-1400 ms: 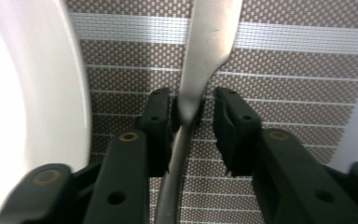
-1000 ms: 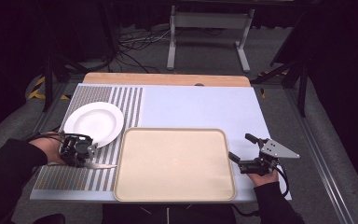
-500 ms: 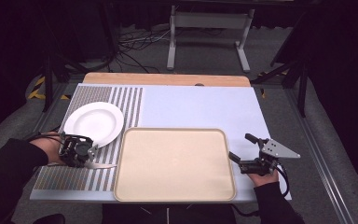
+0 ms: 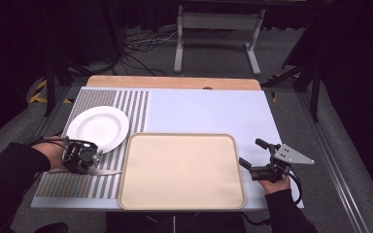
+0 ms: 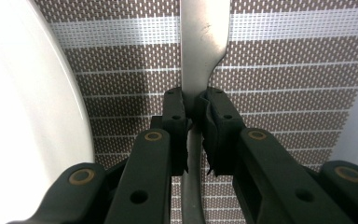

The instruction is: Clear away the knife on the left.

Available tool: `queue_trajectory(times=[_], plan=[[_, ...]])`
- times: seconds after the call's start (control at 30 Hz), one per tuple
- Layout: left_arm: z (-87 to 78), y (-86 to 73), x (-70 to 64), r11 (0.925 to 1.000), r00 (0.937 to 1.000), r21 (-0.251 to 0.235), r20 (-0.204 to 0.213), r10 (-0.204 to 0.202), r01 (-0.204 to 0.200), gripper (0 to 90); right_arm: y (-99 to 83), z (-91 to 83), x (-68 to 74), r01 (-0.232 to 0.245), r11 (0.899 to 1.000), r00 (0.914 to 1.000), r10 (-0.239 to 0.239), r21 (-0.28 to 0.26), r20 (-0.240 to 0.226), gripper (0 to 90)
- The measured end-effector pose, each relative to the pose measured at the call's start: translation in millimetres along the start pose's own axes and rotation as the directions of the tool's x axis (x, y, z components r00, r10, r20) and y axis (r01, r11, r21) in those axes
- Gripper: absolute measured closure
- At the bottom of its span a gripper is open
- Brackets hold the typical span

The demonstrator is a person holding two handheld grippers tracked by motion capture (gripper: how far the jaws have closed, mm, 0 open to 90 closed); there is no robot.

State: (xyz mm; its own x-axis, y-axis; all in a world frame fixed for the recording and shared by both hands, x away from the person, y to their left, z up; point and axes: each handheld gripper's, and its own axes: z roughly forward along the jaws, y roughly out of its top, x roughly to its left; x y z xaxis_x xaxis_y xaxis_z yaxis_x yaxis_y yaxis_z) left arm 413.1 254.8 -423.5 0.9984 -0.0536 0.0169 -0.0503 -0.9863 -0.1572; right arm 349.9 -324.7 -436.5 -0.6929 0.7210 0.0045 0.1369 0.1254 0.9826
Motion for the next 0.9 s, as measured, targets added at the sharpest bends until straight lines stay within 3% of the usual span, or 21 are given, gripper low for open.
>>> queue_trajectory(times=[0.27,0.33,0.6,0.73,0.77,0.9], plan=[[-10.8,-1.4,2.2,0.9997,0.9999,0.018,-0.008,-0.014,0.014,80.4,-0.2,0.1,-0.6,-0.004,1.0,1.0,0.004,0.002,-0.004,1.3],[-16.0,-3.9,1.4,0.9996,0.999,-0.005,-0.034,-0.028,0.028,80.4,0.2,-0.4,-0.6,-0.002,1.0,1.0,0.002,-0.003,-0.006,1.3],[-33.7,-4.4,0.3,0.9982,0.9981,-0.035,-0.036,-0.05,0.049,80.3,0.6,-0.2,0.2,-0.003,1.0,1.0,0.003,-0.006,-0.007,1.3],[-42.5,-3.6,2.5,0.9963,0.9975,-0.055,-0.021,-0.067,0.066,80.3,0.7,-0.2,0.3,-0.003,1.0,1.0,0.003,-0.006,-0.007,1.3],[-45.8,-3.3,2.1,0.9935,0.9959,-0.073,-0.013,-0.089,0.088,80.3,0.7,-0.3,0.1,-0.005,1.0,1.0,0.005,-0.005,-0.007,1.3],[-51.4,-0.4,3.4,0.9924,0.9961,-0.087,-0.011,-0.088,0.087,80.3,0.6,0.0,0.1,-0.004,1.0,0.9999,0.004,-0.004,-0.01,1.3]])
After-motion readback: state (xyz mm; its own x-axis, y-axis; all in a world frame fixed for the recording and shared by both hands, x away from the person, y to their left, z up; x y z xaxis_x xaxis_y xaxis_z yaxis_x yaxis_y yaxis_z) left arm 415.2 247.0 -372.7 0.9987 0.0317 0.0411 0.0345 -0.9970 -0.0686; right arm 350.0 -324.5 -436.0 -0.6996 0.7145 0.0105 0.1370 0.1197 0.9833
